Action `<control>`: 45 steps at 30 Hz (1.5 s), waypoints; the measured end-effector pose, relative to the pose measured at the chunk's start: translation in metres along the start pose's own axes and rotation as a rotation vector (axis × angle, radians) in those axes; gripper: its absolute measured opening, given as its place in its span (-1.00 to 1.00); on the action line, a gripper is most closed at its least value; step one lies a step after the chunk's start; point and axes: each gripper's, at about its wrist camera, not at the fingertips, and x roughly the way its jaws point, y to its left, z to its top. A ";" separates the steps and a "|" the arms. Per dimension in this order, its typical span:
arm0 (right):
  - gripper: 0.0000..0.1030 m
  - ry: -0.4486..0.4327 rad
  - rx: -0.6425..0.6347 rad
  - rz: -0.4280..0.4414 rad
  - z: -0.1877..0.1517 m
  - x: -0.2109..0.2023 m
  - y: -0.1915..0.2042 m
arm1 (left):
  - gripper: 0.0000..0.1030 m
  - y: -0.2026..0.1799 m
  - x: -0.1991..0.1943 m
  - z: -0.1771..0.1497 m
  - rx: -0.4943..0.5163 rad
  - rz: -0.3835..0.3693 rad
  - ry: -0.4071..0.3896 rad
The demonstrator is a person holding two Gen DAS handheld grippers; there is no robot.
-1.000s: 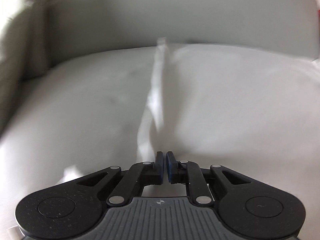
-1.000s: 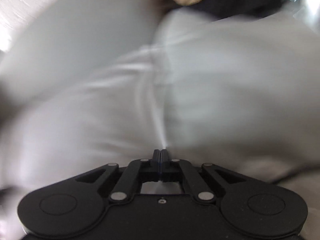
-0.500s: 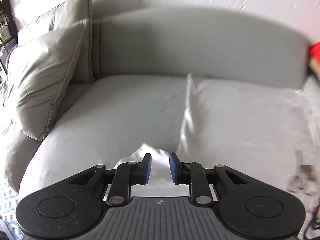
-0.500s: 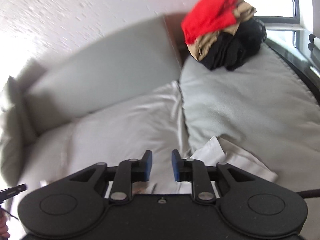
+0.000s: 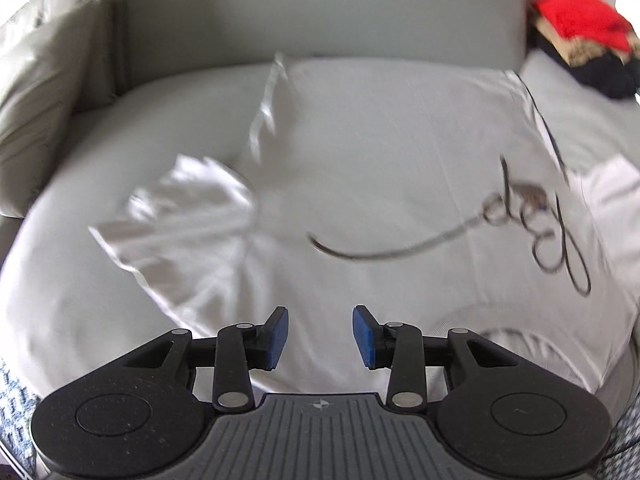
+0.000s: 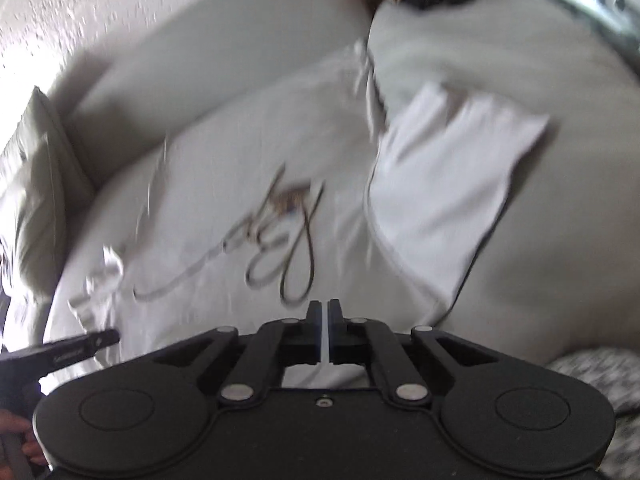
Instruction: Fold clothes
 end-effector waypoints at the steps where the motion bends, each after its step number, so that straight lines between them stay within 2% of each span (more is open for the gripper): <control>1: -0.92 0.005 -0.027 0.001 -0.001 0.007 0.006 | -0.29 -0.005 0.003 -0.002 0.010 0.001 -0.003; 5: -0.87 0.006 -0.090 0.036 0.002 0.038 0.026 | -0.27 -0.024 0.015 -0.008 0.049 0.006 -0.016; 8: -0.85 0.019 -0.113 0.022 -0.007 0.058 0.029 | -0.27 -0.036 0.020 -0.013 0.074 0.000 -0.016; 13: -0.87 0.082 -0.099 0.087 -0.036 0.028 0.026 | -0.28 -0.040 -0.004 -0.038 0.116 -0.036 -0.002; 17: -0.85 0.087 -0.057 0.076 -0.057 -0.001 0.022 | -0.27 -0.044 -0.024 -0.054 0.117 -0.030 0.004; 19: -0.84 0.063 -0.027 0.082 -0.061 -0.012 0.020 | -0.27 -0.041 -0.033 -0.057 0.072 -0.039 -0.012; 21: -0.84 -0.004 -0.043 0.081 -0.061 -0.020 0.022 | -0.26 -0.039 -0.038 -0.055 0.035 -0.059 -0.037; 24: -0.83 -0.059 -0.051 0.084 -0.052 -0.019 0.028 | -0.25 -0.041 -0.035 -0.044 0.031 -0.050 -0.065; 26: -0.83 -0.045 -0.062 0.075 -0.046 -0.006 0.032 | -0.22 -0.044 -0.025 -0.038 0.035 -0.053 -0.056; 29: -0.82 0.026 -0.064 0.060 -0.049 0.015 0.034 | -0.20 -0.047 -0.010 -0.039 0.041 -0.055 0.005; 33: -0.81 0.032 -0.073 0.067 -0.054 0.005 0.029 | -0.18 -0.051 -0.020 -0.048 0.087 -0.054 0.001; 35: -0.65 0.032 -0.029 0.094 -0.052 -0.003 0.021 | -0.17 -0.050 -0.024 -0.048 0.081 -0.058 0.006; 36: -0.58 0.002 0.005 0.107 -0.049 -0.010 0.015 | -0.15 -0.050 -0.025 -0.047 0.079 -0.061 0.009; 38: -0.22 -0.083 0.071 0.113 -0.043 -0.025 0.000 | -0.10 -0.052 -0.027 -0.045 0.087 -0.064 0.008; 39: -0.16 -0.126 0.105 0.104 -0.038 -0.032 -0.009 | -0.09 -0.053 -0.028 -0.043 0.093 -0.065 0.007; 41: -0.10 -0.197 0.184 0.082 -0.027 -0.044 -0.029 | -0.08 -0.056 -0.030 -0.040 0.106 -0.066 0.004; 45: -0.10 -0.286 0.330 0.036 -0.009 -0.057 -0.073 | -0.08 -0.061 -0.026 -0.034 0.111 -0.052 0.018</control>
